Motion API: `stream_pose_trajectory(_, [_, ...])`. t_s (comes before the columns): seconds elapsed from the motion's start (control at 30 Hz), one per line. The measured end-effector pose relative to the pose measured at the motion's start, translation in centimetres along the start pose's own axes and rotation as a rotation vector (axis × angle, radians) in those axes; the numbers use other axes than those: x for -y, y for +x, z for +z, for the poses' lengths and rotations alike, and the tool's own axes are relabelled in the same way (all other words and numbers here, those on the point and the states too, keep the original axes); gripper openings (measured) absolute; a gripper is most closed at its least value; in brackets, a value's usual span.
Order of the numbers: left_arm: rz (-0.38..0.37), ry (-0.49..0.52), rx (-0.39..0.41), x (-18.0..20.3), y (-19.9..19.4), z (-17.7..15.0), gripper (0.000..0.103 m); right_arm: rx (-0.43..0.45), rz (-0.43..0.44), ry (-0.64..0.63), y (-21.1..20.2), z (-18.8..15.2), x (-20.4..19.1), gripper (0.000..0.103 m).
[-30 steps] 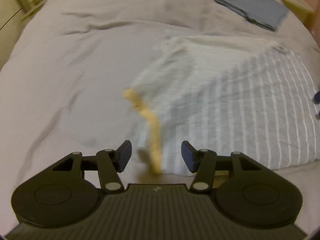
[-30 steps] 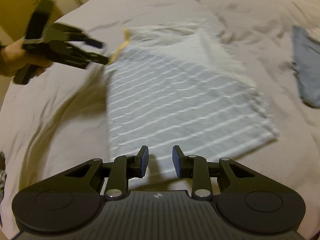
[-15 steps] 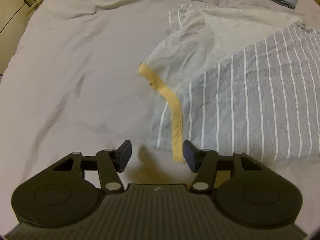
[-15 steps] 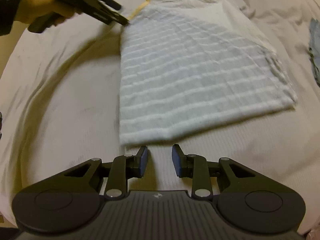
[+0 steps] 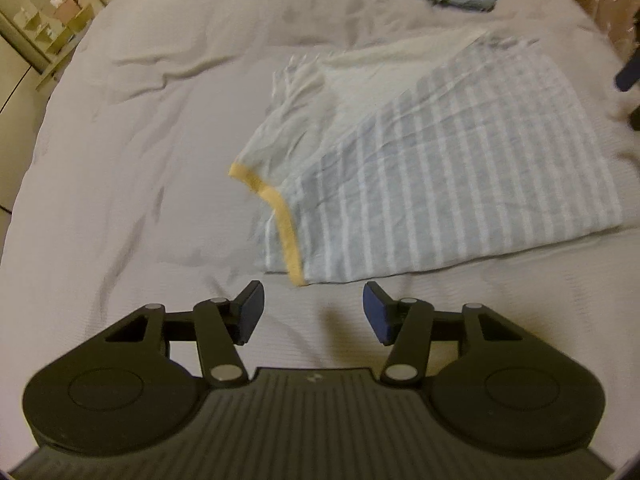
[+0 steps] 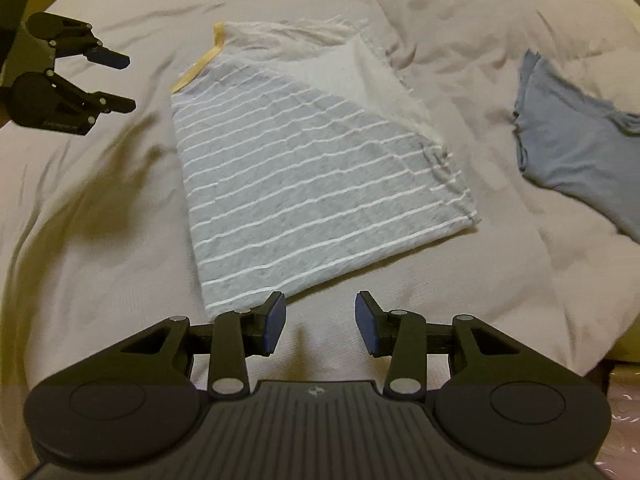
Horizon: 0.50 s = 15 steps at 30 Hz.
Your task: Fold clothes
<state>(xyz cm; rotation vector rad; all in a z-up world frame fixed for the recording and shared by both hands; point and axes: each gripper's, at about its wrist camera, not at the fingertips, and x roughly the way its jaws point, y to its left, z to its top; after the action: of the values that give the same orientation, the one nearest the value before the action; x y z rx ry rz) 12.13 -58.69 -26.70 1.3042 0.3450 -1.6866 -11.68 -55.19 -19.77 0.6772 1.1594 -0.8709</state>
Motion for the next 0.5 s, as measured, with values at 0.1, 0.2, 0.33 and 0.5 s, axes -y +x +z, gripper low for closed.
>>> stream_pose_trajectory(0.1, [0.000, 0.019, 0.034, 0.8, -1.9, -0.4, 0.052, 0.008, -0.026, -0.011, -0.9, -0.2, -1.5, 0.042])
stream_pose_trajectory(0.2, [-0.008, 0.046, 0.059, 1.7, -3.6, -1.3, 0.052, 0.012, -0.043, 0.000, -1.7, -0.6, -3.3, 0.042])
stream_pose_trajectory(0.33, [-0.025, 0.113, 0.072, 3.2, -4.9, -3.1, 0.054, 0.026, -0.068, 0.016, -2.7, -1.6, -5.6, 0.042])
stream_pose_trajectory(0.5, [-0.048, 0.175, 0.070, 4.4, -5.0, -5.1, 0.054, 0.029, -0.085, 0.041, -2.8, -2.2, -7.6, 0.042])
